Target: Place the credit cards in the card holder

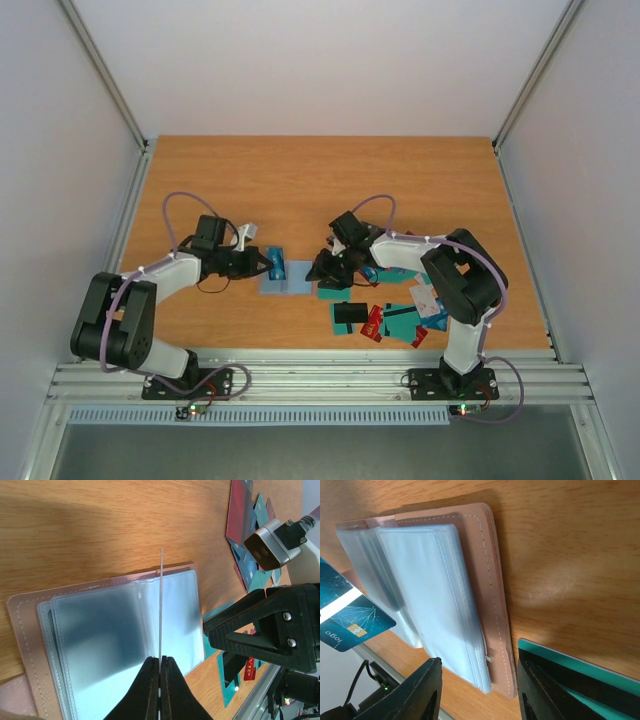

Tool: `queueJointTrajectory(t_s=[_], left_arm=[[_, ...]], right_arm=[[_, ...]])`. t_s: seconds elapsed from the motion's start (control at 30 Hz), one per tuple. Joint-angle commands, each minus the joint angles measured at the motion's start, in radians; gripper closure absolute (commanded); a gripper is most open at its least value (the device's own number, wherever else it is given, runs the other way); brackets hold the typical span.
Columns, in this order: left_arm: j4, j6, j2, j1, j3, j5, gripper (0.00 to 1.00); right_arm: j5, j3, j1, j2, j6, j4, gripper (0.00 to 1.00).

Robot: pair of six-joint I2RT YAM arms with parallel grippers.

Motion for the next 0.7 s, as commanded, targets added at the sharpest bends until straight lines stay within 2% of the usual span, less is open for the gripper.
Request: queueJointTrajectory(t_s=[0.0, 0.27, 0.67], left_arm=[[0.058, 0.000, 0.015, -0.005, 0.006, 0.029, 1.00], [0.044, -0.002, 0.061, -0.015, 0.015, 0.042, 1.00], [-0.019, -0.032, 0.124, -0.042, 0.036, 0.045, 1.00]], right_arm=[[0.001, 0.028, 0.006, 0.039, -0.011, -0.023, 0.58], [0.000, 0.055, 0.006, 0.072, -0.026, -0.066, 0.68], [-0.002, 0.051, 0.007, 0.097, -0.020, -0.087, 0.69]])
